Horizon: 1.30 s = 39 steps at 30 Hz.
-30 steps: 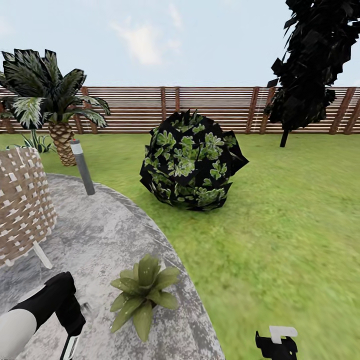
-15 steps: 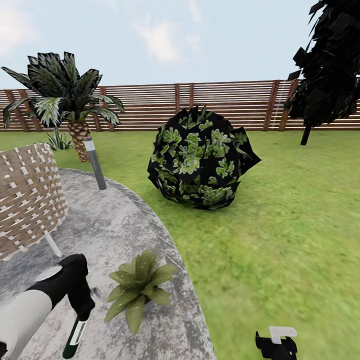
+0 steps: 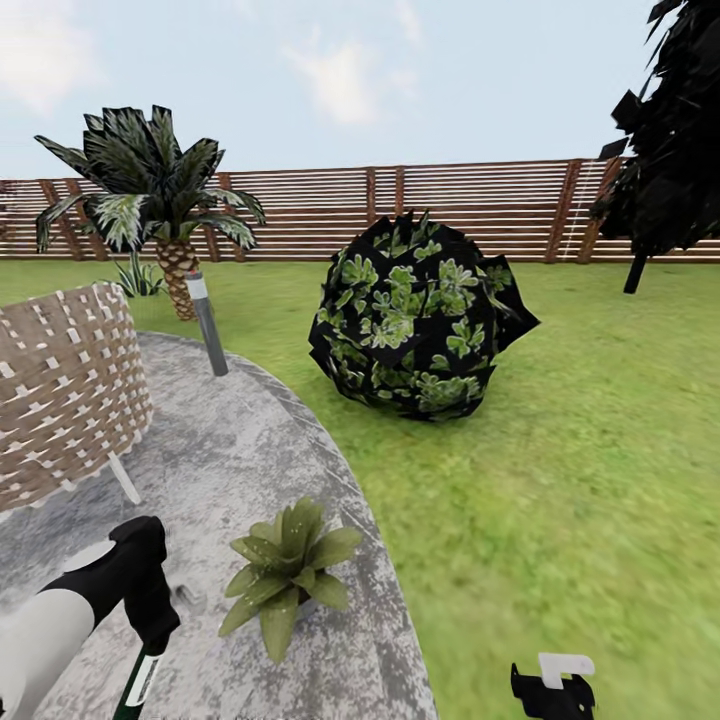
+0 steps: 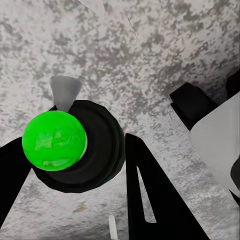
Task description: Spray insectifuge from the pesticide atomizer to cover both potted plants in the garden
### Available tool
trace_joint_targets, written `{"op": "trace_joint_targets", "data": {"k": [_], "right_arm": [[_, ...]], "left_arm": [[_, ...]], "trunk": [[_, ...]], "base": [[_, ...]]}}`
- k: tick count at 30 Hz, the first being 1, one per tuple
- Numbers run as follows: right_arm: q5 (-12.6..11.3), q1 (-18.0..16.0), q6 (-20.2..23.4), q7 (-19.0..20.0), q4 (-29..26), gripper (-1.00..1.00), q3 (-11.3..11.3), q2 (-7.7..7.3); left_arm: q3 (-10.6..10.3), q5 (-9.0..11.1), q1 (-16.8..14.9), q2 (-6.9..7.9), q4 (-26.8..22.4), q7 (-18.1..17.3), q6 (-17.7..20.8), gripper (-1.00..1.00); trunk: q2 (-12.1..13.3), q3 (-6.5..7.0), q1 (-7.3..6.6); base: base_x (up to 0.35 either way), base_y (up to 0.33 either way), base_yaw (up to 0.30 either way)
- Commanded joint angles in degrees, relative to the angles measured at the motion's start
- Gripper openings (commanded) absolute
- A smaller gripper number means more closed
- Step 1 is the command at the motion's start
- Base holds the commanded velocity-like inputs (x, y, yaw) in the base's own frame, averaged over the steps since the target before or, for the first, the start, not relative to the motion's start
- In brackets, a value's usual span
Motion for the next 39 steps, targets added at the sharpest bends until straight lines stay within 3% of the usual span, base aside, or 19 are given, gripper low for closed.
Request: {"op": "trace_joint_targets", "data": {"k": [1,6,10,21,24,25,29,33,36,39], "right_arm": [[0.61,-0.04,-0.19,-0.26,0.10,1.00,-0.36,-0.01],[0.61,-0.06,-0.17,-0.26,0.09,1.00,-0.37,-0.01],[0.61,-0.04,-0.19,-0.26,0.09,1.00,-0.36,-0.01],[0.61,-0.06,-0.19,-0.26,0.09,1.00,-0.36,-0.01],[0.61,-0.06,-0.19,-0.26,0.09,1.00,-0.36,-0.01],[0.61,-0.05,-0.19,-0.26,0.09,1.00,-0.36,-0.01],[0.61,-0.06,-0.18,-0.26,0.09,1.00,-0.37,-0.01],[0.61,-0.05,-0.19,-0.26,0.09,1.00,-0.37,-0.01],[0.61,-0.08,-0.19,-0.26,0.09,1.00,-0.38,-0.01],[0.61,-0.09,-0.19,-0.26,0.09,1.00,-0.37,-0.01]], "left_arm": [[-0.19,-0.19,-0.04,-0.02,-0.13,-0.30,0.62,-1.00],[-0.24,1.07,-0.04,-0.43,0.40,3.02,0.63,-1.00],[0.99,6.14,-0.04,-0.34,0.53,5.17,0.55,-1.00],[1.10,6.63,-0.04,-0.11,0.63,7.45,0.62,-1.00],[1.16,6.96,-0.04,-0.17,3.71,11.94,0.64,-1.00],[1.18,7.69,-0.04,-0.36,6.05,13.67,0.60,-1.00],[1.19,10.55,-0.04,-0.43,8.19,15.09,0.44,-1.00],[1.28,11.49,-0.04,-0.66,7.69,15.17,0.49,-1.00],[1.30,14.23,-0.04,-1.34,7.54,15.13,0.50,-1.00],[1.36,14.97,-0.04,-1.52,7.51,14.82,0.47,-1.00]], "trunk": [[-0.02,-0.06,-0.01],[-0.02,-0.06,-0.01],[-0.02,-0.06,-0.01],[-0.02,-0.06,-0.01],[-0.02,-0.08,-0.01],[-0.02,-0.11,-0.01],[-0.02,-0.22,-0.01],[-0.02,-0.29,-0.01],[-0.02,-0.30,-0.01],[-0.02,-0.30,-0.01]], "base": [[0.000,0.000,0.276],[0.000,0.000,0.278],[0.000,-0.094,0.254],[-0.055,-0.247,0.016],[-0.163,-0.084,0.053],[-0.029,-0.013,0.202],[-0.009,-0.004,0.239],[0.001,-0.003,0.142],[0.100,-0.174,0.012],[0.144,-0.234,0.001]]}}
